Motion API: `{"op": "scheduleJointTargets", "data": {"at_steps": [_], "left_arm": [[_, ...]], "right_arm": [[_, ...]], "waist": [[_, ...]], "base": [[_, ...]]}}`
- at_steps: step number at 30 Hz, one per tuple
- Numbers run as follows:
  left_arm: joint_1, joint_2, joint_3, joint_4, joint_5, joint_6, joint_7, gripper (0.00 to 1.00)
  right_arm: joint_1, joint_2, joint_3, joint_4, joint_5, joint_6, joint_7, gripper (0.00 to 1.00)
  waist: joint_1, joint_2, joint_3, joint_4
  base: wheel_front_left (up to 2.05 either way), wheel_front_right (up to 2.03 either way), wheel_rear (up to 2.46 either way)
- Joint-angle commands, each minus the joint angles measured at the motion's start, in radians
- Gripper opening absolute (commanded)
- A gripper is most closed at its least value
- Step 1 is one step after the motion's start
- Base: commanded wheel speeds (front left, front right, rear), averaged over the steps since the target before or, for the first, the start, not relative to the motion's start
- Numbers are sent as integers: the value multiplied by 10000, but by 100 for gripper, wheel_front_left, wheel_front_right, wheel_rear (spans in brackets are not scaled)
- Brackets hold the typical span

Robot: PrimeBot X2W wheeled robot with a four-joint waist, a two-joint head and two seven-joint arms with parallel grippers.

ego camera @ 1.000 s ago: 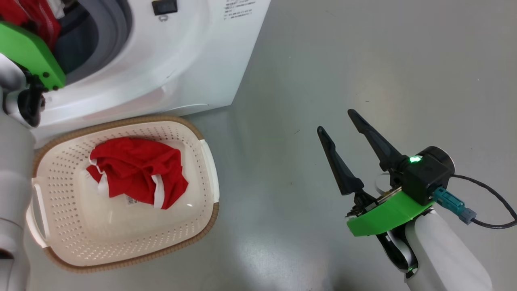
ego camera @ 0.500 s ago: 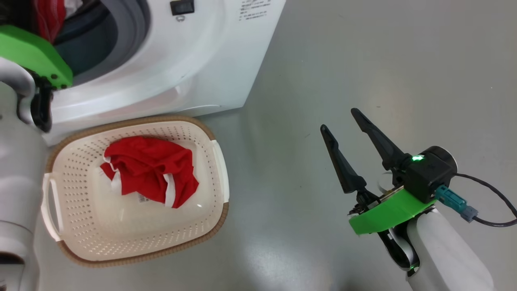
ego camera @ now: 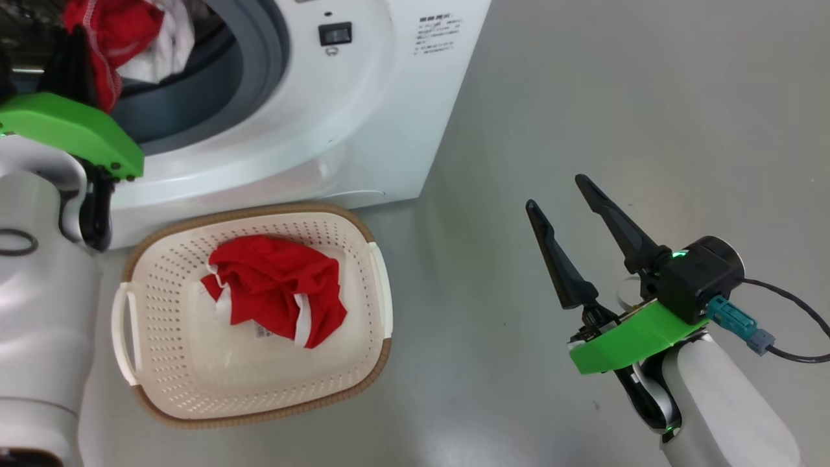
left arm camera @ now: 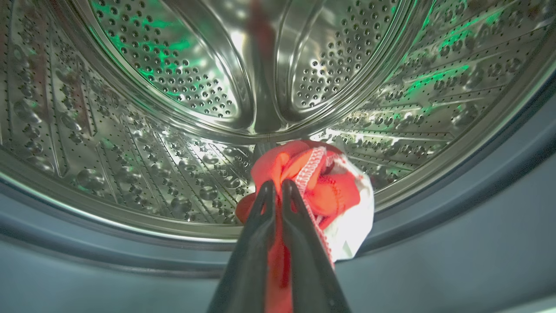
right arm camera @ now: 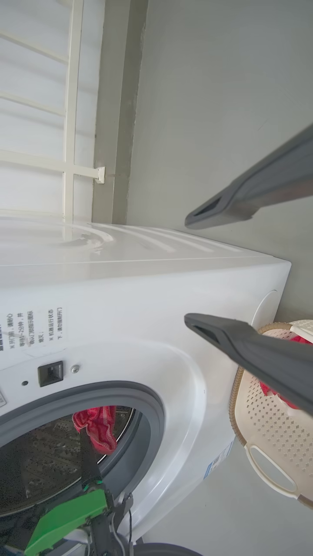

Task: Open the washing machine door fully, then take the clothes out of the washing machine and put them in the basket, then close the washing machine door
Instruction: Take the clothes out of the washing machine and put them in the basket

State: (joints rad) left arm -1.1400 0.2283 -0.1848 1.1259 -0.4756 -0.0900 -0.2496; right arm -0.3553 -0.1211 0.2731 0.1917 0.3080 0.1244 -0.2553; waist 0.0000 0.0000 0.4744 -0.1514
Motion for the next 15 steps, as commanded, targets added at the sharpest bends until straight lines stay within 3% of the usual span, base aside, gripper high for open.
{"op": "scheduleJointTargets", "data": {"at_steps": [1,15], "left_arm": [[355,464,310,-703,-28,20,-118,0],[3115,349,1263,-4146,356,320,-121,0]], "right_arm": [[183,-34,124,-179,10,63,-65,100],[642,-4,56,-18,25,63,-65,100]], "waist": [[0,0,-271,204],[0,0,-1435,421]], "base": [[0,0,0],[0,0,0]]}}
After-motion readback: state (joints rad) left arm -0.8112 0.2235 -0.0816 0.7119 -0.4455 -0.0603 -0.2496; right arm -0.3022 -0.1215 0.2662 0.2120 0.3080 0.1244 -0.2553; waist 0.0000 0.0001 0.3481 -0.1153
